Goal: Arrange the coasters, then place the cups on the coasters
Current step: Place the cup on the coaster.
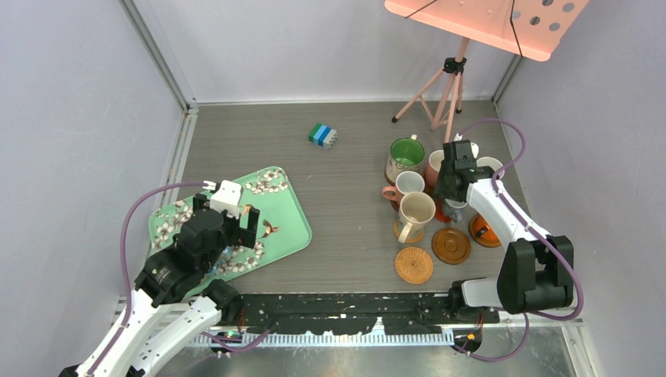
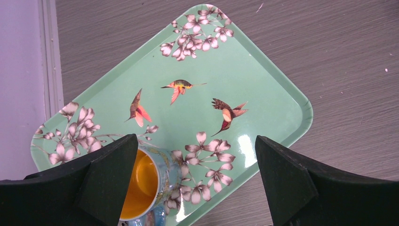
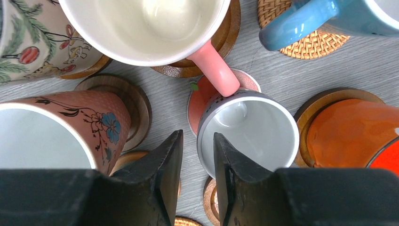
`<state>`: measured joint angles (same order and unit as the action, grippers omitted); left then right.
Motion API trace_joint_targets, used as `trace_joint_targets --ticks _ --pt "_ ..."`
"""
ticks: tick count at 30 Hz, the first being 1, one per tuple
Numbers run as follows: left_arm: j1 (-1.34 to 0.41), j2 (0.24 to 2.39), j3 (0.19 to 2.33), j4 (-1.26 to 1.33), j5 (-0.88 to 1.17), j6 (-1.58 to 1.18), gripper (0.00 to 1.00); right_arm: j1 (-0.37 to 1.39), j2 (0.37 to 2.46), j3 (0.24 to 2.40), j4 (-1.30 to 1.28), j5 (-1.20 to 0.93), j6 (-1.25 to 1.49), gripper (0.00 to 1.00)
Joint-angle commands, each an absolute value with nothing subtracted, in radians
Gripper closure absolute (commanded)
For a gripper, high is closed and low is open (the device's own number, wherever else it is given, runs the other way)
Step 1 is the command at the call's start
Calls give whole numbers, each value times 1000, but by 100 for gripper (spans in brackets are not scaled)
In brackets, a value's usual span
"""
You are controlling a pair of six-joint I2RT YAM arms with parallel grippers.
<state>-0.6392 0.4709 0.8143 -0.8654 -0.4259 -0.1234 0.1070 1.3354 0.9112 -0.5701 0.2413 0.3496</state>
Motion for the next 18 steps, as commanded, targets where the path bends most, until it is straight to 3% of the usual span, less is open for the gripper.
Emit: trace_joint_targets --ticks 1,5,10,13,18 --pt "-637 470 807 -835 -441 -126 0 103 1270 997 -649 226 335 61" --pt "-637 485 804 -832 -511 -137 0 103 1223 1046 -700 156 302 61" --pt "-615 607 853 -939 -828 -325 0 106 1122 1115 -737 18 258 61" --pt "-568 650 867 -962 -759 -486 4 106 1073 1127 -732 -51 249 61" --pt "-507 687 847 -975 -758 -708 19 106 1011 1103 -685 -103 232 61"
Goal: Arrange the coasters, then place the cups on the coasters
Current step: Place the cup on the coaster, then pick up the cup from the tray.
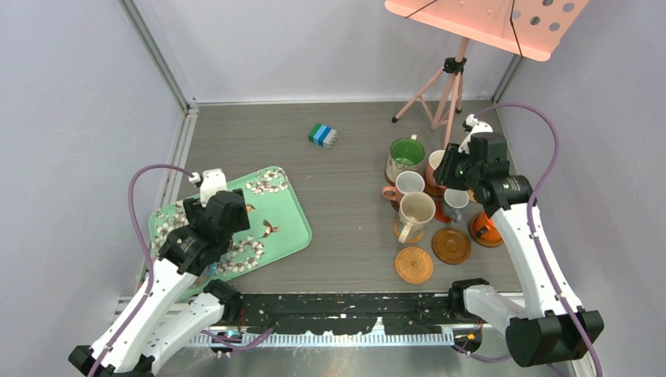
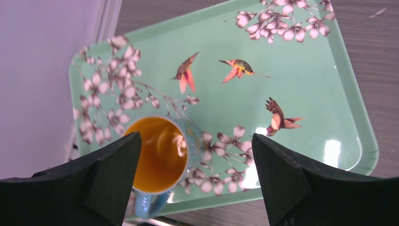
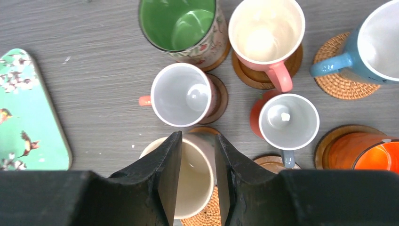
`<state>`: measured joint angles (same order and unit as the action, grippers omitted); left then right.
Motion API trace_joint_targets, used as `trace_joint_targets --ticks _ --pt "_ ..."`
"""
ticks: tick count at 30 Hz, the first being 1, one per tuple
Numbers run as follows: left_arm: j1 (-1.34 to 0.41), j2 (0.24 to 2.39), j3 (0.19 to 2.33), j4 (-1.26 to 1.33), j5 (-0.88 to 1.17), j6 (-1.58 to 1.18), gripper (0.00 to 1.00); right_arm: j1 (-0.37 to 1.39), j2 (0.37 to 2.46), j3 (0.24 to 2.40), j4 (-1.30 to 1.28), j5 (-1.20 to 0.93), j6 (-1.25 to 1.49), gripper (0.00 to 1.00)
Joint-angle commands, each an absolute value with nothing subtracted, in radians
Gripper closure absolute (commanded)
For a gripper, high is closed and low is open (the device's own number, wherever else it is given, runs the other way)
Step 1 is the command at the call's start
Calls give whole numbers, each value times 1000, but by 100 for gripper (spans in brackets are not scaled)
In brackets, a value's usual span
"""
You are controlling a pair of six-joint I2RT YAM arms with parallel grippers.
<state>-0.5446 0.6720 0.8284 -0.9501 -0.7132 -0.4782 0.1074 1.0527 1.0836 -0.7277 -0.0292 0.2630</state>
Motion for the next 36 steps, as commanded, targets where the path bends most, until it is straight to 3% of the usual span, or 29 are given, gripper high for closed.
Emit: trace_joint_targets --ticks 1,7,17,25,29,36 --pt "-492 696 844 -982 -755 -733 19 106 1012 1101 -685 -102 229 62" --pt "-378 768 798 -952 -606 -790 25 106 1004 1089 -671 -155 228 62" --pt "-290 858 721 -920 -571 -885 40 106 994 1084 -656 -156 211 61" --pt "-276 855 723 -884 -531 -817 72 106 989 1074 -648 -164 211 61" --pt "-277 833 749 -869 -479 -723 100 106 990 1065 -641 -179 217 61" --pt "-351 790 816 -826 -361 -516 100 109 991 1071 -644 -188 229 61"
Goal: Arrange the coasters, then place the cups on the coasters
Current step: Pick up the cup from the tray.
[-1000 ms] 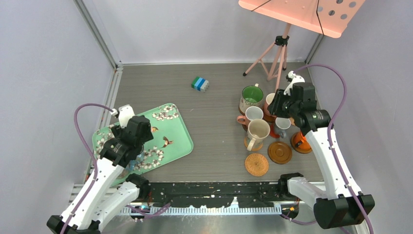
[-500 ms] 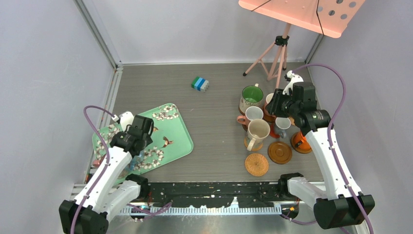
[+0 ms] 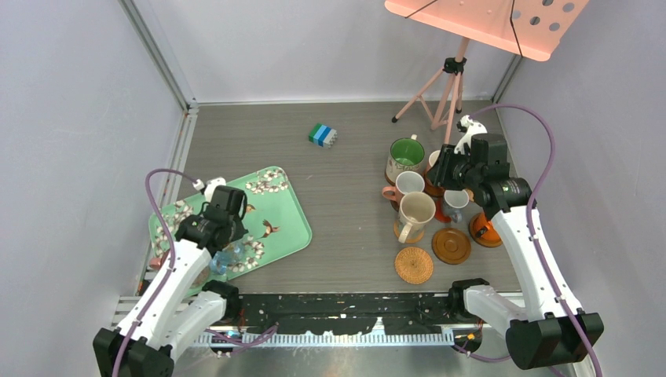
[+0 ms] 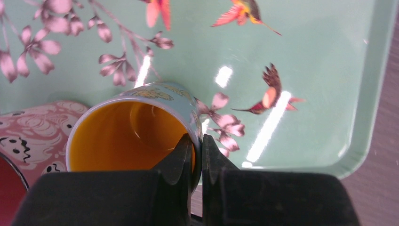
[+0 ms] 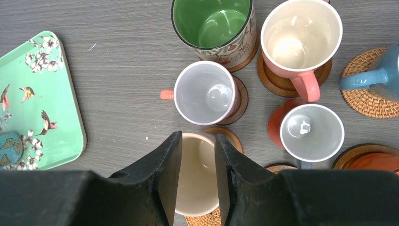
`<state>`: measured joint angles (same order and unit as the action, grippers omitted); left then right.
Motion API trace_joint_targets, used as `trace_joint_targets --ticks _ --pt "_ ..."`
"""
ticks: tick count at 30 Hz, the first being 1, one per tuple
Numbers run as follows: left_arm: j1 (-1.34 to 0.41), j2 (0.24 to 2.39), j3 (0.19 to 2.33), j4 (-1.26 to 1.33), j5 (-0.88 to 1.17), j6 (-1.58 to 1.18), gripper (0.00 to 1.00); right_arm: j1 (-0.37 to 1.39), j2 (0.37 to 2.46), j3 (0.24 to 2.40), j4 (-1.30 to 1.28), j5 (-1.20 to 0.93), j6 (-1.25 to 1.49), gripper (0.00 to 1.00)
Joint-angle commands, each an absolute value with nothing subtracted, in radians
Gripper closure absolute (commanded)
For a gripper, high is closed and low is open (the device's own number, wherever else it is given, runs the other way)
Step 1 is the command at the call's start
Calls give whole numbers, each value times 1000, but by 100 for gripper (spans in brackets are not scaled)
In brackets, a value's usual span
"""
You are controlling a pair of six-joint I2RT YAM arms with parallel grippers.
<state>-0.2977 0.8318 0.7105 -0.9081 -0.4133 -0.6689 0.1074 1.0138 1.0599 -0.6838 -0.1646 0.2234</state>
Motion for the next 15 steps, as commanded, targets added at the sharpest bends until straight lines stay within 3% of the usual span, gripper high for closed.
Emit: trace_joint_targets --ticks 1,6,15 --pt "-382 783 833 -821 -364 -499 100 112 988 1074 -644 -192 231 62" --pt "-569 826 946 -806 -374 -418 100 116 978 1079 -645 -204 242 62" --pt "-938 1135 1188 -826 -403 -311 100 125 966 1081 -653 -208 246 62"
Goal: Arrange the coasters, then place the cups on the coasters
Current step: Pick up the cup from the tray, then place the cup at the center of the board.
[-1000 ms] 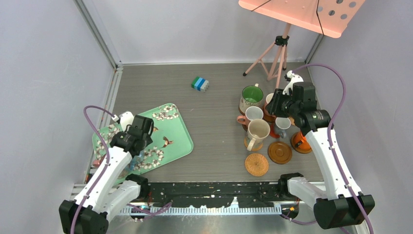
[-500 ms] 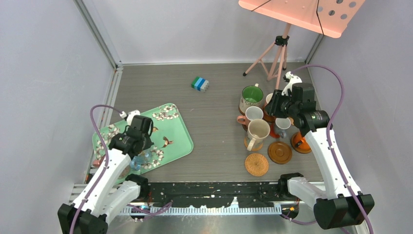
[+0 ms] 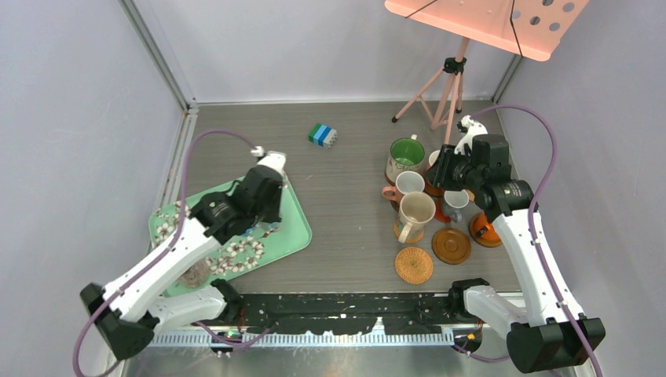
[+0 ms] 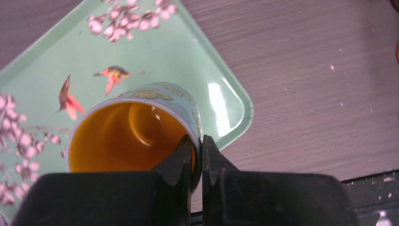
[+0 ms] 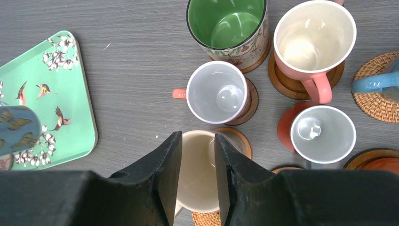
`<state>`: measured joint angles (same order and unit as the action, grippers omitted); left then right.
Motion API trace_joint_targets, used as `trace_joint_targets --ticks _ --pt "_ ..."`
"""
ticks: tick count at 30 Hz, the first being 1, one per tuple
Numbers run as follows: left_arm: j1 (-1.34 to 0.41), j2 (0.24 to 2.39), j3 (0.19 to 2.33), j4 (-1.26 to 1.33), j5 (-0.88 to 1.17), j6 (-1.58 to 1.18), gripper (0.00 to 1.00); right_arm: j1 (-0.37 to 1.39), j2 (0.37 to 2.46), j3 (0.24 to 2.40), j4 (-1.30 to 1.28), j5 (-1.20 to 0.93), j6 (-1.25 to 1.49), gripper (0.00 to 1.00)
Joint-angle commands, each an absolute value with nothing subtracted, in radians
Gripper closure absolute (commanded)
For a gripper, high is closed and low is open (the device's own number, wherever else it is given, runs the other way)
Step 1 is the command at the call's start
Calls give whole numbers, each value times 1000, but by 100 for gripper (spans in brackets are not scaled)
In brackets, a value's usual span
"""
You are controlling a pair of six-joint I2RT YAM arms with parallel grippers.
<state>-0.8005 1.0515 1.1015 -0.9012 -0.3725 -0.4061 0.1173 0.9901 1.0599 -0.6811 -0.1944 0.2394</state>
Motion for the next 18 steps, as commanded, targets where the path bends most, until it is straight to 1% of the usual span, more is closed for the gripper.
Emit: trace_joint_targets --ticks 1,6,12,17,18 --pt "-975 1164 1201 -809 -409 -299 100 128 966 1081 -653 -209 245 62" --pt "-1086 1273 1245 -704 -371 -220 100 149 971 1074 -653 -214 246 62" --pt "-1122 1363 1261 -605 -212 -178 100 186 976 1071 -658 -196 253 61" --pt "-1164 1438 1276 -575 -182 -176 100 187 976 1071 -662 -193 250 61" --pt "-1171 1459 1279 -573 -178 -179 99 188 976 1071 -662 -192 251 61"
